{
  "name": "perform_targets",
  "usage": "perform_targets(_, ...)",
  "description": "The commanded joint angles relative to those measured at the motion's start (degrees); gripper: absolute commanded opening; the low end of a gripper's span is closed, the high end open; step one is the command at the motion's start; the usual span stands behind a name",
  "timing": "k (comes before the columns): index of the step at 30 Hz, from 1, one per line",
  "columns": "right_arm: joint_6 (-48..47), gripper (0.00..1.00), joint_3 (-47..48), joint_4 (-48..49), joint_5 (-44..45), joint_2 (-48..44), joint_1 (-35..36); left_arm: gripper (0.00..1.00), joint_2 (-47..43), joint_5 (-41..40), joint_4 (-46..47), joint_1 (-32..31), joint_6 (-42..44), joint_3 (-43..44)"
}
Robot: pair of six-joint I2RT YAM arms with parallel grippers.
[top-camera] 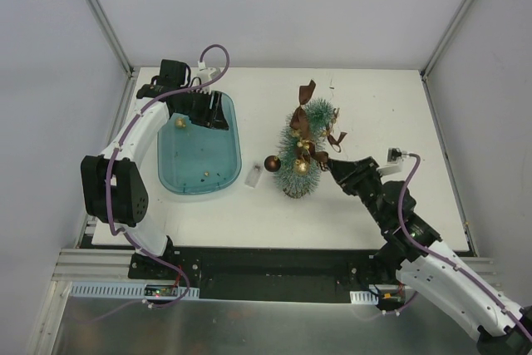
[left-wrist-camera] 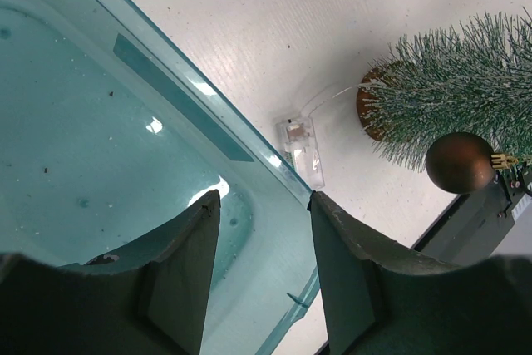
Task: Decorate the small christmas tree
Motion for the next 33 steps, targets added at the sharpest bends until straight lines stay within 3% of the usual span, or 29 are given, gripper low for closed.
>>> perform_targets(1, 0.6, 0.08, -0.6, 2.6, -0.3, -1.7, -0.1, 0.47, -2.5, 0.7, 0.8, -0.9, -1.2, 0.2)
perform_targets(15, 0.5, 0.08, -1.2, 6.5, -2.1, -0.4, -0.2, 0.47, -0.7, 1.2, 1.5, -5.1, -3.2, 2.1)
perform_targets(24, 0.6, 0.08, -2.1, 5.5, -1.2, -2.8, -0.1, 0.46, 2.3, 2.8, 2.3, -12.1, -5.9, 6.8)
perform_targets(33, 0.3, 0.08, -2.5, 10.2, -3.4, 0.7, -0.1, 0.46, 4.1, 2.5, 4.1, -18.2, -6.1, 7.1)
